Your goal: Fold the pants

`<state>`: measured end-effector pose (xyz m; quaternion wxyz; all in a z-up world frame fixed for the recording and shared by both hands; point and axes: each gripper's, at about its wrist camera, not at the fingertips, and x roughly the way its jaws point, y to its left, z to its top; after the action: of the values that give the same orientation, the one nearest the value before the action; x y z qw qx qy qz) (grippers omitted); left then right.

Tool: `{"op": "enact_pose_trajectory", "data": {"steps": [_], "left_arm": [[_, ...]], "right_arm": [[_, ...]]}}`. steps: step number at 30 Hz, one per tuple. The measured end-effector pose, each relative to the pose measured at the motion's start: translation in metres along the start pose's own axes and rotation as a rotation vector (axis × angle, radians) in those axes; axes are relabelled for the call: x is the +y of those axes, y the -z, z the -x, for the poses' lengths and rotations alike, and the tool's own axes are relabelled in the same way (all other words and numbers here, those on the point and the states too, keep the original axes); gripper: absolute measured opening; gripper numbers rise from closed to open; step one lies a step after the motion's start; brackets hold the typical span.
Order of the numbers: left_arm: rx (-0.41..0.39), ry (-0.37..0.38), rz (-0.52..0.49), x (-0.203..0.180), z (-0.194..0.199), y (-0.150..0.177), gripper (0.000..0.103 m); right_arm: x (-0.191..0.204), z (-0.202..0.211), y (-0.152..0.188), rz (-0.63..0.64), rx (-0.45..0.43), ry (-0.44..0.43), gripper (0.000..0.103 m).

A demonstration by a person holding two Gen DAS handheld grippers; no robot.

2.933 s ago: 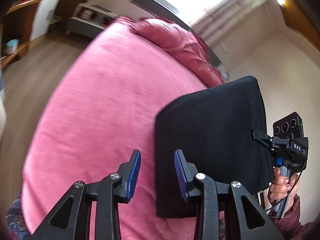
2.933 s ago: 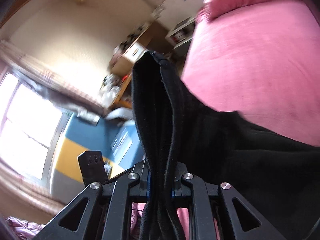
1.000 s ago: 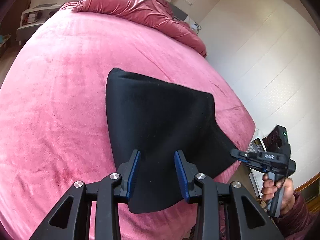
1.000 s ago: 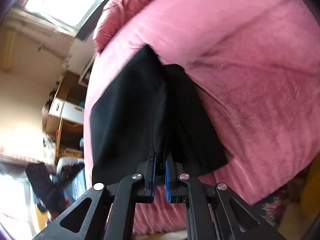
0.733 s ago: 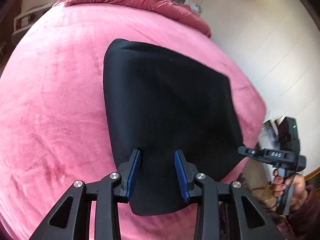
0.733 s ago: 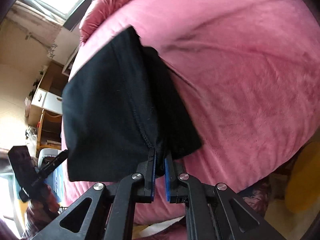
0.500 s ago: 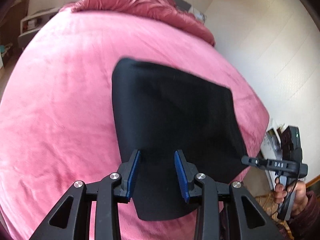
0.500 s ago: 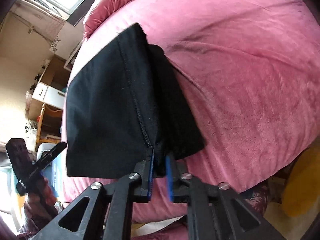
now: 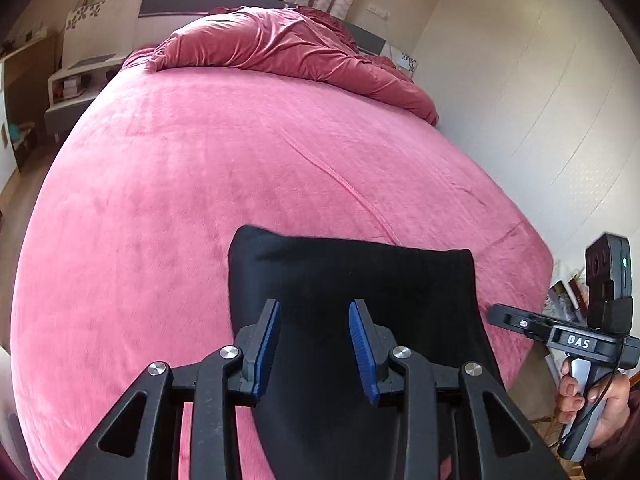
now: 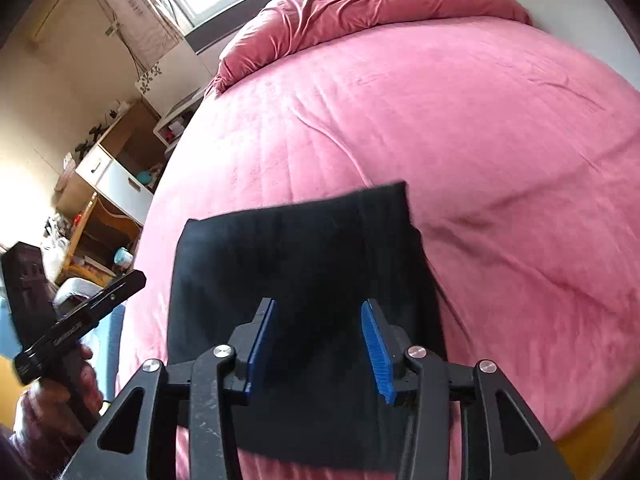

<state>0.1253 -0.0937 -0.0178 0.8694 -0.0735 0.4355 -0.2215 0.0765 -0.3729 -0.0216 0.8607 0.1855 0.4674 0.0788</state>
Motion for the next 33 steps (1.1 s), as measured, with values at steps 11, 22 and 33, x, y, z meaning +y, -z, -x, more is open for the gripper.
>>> {"op": "enact_pose_trajectory", "data": {"steps": [11,22,33], "left_arm": [[0.109,-0.209,0.05,-0.006,-0.078,0.014,0.036],[-0.002,-0.293,-0.033,-0.023,-0.075,0.031,0.037],[-0.029,-0.262,0.02,0.011,-0.027,0.03,0.065]], "right_arm": [[-0.038,-0.069,-0.007,-0.059,0.089,0.163,0.06],[-0.076,-0.087,0.019,-0.198,-0.017,0.092,0.085],[-0.075,-0.074,0.012,-0.123,0.01,0.035,0.084]]}}
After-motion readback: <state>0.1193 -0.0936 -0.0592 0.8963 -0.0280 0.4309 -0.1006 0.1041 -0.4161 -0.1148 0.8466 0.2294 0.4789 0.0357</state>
